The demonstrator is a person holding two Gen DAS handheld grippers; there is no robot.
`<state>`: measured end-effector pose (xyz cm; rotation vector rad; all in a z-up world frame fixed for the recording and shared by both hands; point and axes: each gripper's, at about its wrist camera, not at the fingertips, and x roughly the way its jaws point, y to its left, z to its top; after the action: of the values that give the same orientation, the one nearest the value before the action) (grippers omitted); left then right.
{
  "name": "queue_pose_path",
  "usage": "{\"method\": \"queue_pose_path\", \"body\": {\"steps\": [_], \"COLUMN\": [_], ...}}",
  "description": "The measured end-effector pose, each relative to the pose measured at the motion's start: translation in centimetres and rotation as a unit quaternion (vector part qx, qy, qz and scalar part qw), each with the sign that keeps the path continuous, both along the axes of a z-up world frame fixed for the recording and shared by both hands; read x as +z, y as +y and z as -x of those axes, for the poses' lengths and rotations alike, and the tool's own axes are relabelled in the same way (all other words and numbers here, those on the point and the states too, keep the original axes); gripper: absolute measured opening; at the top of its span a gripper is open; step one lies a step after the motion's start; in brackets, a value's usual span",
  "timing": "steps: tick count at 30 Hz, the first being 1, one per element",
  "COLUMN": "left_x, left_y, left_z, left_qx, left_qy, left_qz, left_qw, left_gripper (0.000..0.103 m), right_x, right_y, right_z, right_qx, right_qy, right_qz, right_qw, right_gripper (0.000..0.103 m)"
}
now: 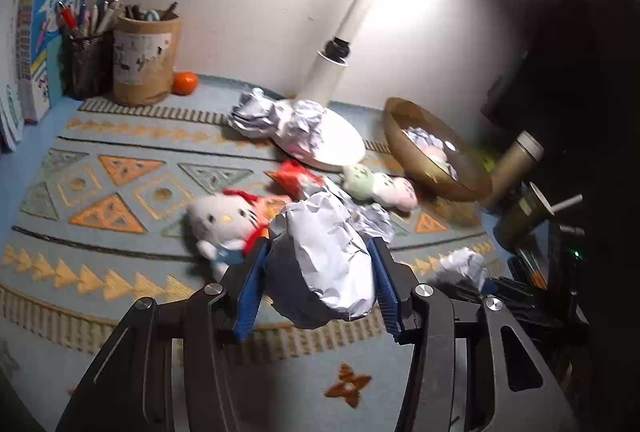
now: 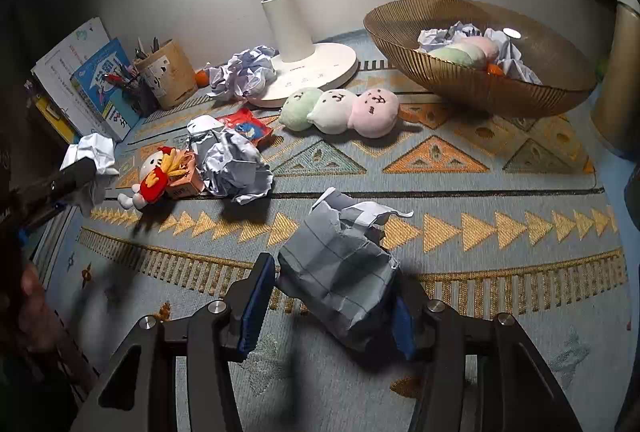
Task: Organize objects
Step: 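Carry both held paper balls across the mat over the amber bowl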
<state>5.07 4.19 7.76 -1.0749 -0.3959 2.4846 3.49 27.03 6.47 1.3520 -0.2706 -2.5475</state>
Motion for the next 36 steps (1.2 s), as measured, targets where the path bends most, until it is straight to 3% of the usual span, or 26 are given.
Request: {"method": "queue_pose_path", "body": {"steps": [5,7,11,19,23,24,26,31,36], "left_x": [-3.0,-3.7,-4.5,-5.1,-5.2,-5.2,-5.2,-4.2,1.7], "left_y": [5.3,6.7,7.6,7.8,8.0,8.1,8.2,9.1,11.1], "left_z": [-1.7,-1.9,-2.7,-2.8,-2.7,-2.7,-2.7,-2.8,0.7], "left_qx": [-0.064,-0.075,-0.079,-0.072,-0.075,-0.076,-0.078,-0.095,-0.118], "left_qy": [-0.015,-0.020,-0.014,-0.020,-0.020,-0.020,-0.020,-0.027,-0.002], "left_qz": [-0.013,-0.008,0.011,0.017,0.018,0.019,0.021,0.025,0.019], "left_qw": [0.9977,0.9970,0.9967,0.9970,0.9968,0.9967,0.9965,0.9948,0.9928], "left_gripper": [0.047,0.047,0.047,0.047,0.047,0.047,0.047,0.047,0.047], "right_x": [-0.9,-0.9,-0.7,-1.2,-0.8,-0.7,-0.7,1.1,6.1], "right_y": [1.9,2.9,4.2,3.6,2.8,2.6,2.4,3.1,6.6], "right_z": [-0.9,-1.7,-3.3,-3.0,-2.7,-2.5,-2.2,-2.6,-1.2], "right_qx": [-0.021,-0.028,-0.053,-0.079,-0.104,-0.111,-0.104,-0.103,-0.142], "right_qy": [-0.011,-0.013,-0.006,-0.020,-0.005,-0.006,-0.004,0.026,0.087], "right_qz": [0.042,0.062,0.064,0.136,0.107,0.095,0.084,0.062,0.032], "right_qw": [0.999,0.998,0.997,0.987,0.989,0.989,0.991,0.992,0.985], "right_gripper": [0.066,0.067,0.081,0.081,0.081,0.080,0.052,0.051,0.051]}}
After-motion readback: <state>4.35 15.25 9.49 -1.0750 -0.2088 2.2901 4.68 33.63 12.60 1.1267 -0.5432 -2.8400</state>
